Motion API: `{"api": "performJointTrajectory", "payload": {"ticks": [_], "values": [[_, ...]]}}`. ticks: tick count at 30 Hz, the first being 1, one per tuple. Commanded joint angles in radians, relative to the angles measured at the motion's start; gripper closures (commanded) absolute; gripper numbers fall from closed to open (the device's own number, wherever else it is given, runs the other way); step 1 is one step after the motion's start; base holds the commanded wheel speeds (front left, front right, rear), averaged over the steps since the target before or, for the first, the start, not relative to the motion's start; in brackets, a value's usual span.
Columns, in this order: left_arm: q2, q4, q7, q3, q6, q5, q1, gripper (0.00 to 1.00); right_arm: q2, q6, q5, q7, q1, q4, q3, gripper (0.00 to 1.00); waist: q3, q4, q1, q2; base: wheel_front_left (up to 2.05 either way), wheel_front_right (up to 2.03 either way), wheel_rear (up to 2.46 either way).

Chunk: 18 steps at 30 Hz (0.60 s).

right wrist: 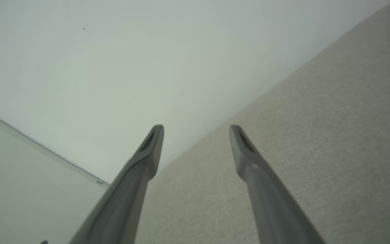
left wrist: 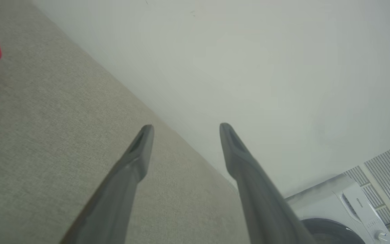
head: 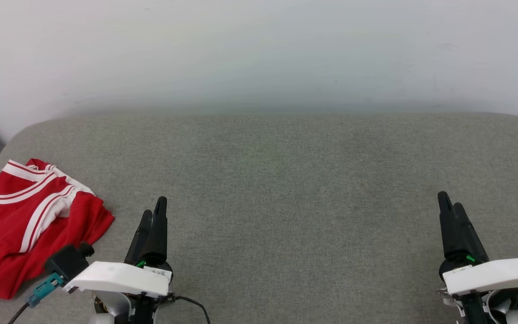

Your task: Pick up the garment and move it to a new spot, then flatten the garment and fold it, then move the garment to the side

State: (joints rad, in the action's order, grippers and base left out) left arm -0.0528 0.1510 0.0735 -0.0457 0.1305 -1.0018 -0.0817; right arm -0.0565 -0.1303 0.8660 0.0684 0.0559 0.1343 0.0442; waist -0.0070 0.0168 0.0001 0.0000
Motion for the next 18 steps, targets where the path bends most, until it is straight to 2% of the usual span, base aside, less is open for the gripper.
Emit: {"api": "performJointTrajectory", "payload": {"ticks": [1, 9, 18], "values": [[-0.008, -0.004, 0.01, -0.007, 0.0, 0.049, -0.025, 0.0, -0.007, -0.001, -0.056, 0.004, 0.002, -0.018, -0.002, 0.0, -0.001, 0.0, -0.0001, 0.0, 0.0, 0.0, 0.0], [-0.012, 0.02, 0.032, -0.012, -0.001, 0.214, -0.033, 0.0, -0.002, 0.0, -0.217, -0.007, 0.002, -0.024, 0.003, 0.0, -0.004, 0.002, -0.0001, 0.0, 0.0, 0.0, 0.0], [-0.027, 0.039, 0.058, -0.037, -0.024, 0.405, -0.044, 0.0, 0.003, 0.0, -0.386, -0.009, 0.003, -0.03, 0.006, 0.0, -0.005, 0.005, -0.0001, 0.0, 0.0, 0.0, 0.0]]}}
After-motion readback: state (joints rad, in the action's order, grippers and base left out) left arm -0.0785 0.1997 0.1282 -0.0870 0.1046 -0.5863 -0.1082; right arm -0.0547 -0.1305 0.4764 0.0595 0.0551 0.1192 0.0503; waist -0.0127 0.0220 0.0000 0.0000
